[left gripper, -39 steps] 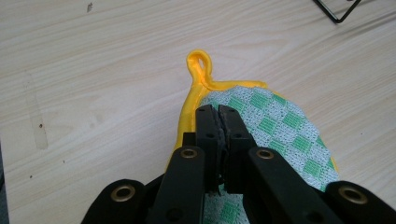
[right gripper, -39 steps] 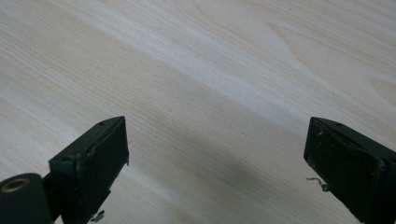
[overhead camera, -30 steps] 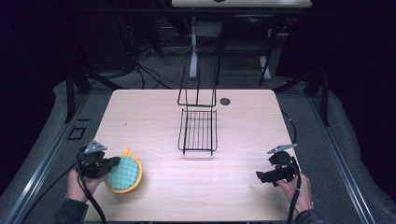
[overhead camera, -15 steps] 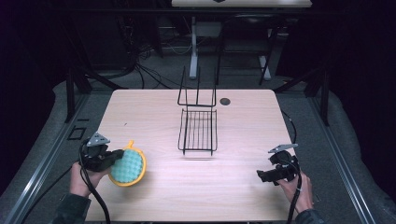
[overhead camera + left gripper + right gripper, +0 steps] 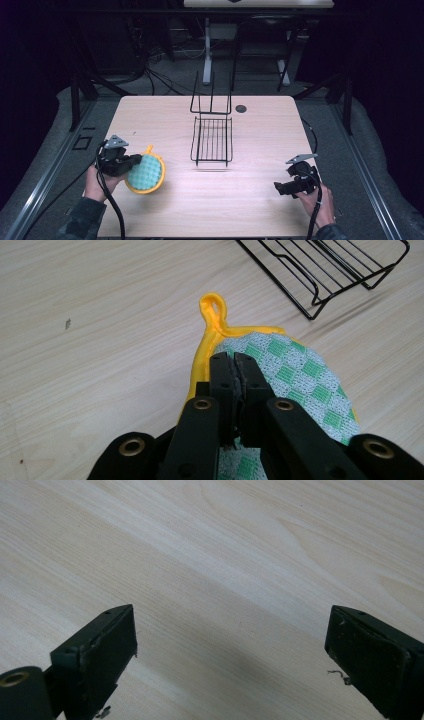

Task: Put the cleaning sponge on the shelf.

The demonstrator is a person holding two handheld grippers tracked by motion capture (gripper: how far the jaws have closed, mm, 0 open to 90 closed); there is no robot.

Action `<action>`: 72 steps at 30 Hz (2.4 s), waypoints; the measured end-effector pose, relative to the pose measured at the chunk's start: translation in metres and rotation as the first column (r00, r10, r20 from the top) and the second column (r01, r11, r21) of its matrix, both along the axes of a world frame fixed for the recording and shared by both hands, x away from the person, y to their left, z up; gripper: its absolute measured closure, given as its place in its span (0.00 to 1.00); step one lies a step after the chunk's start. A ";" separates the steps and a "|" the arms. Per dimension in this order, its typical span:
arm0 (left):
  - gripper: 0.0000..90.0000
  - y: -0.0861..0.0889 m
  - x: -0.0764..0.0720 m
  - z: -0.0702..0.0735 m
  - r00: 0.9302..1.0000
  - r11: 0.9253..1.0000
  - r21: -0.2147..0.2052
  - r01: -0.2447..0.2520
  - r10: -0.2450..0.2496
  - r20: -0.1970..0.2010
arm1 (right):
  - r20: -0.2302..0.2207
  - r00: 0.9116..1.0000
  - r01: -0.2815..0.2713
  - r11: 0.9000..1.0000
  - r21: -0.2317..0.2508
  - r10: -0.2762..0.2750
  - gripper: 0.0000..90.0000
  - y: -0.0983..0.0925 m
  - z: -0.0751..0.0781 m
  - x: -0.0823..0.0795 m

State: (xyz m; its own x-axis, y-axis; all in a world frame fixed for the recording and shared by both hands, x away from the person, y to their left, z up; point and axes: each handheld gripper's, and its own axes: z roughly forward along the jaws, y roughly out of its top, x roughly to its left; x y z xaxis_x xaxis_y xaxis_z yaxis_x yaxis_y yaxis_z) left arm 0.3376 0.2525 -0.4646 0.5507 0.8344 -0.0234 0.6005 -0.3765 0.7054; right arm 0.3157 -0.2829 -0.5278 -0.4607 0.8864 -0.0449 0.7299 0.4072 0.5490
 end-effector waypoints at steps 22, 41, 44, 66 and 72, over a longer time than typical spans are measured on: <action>0.98 -0.036 0.021 0.024 0.997 0.998 0.004 0.064 -0.065 0.037 | -0.001 1.000 0.001 1.000 -0.003 -0.001 0.07 0.000 0.003 -0.001; 0.98 -0.063 0.037 0.024 0.996 0.996 -0.011 0.088 -0.088 0.031 | 0.007 1.000 0.008 1.000 -0.003 -0.008 0.06 -0.001 0.003 -0.001; 0.98 -0.068 0.039 0.026 0.995 0.996 -0.011 0.093 -0.093 0.032 | 0.010 1.000 0.007 1.000 -0.004 -0.007 0.06 -0.001 0.002 -0.001; 0.98 -0.096 0.059 0.026 0.994 0.994 -0.043 0.099 -0.097 0.042 | 0.004 1.000 0.007 1.000 -0.008 -0.007 0.07 -0.002 0.003 -0.002; 0.98 -0.104 0.064 0.024 0.994 0.994 -0.046 0.097 -0.095 0.050 | 0.002 1.000 0.008 1.000 -0.005 -0.008 0.06 -0.002 0.003 -0.002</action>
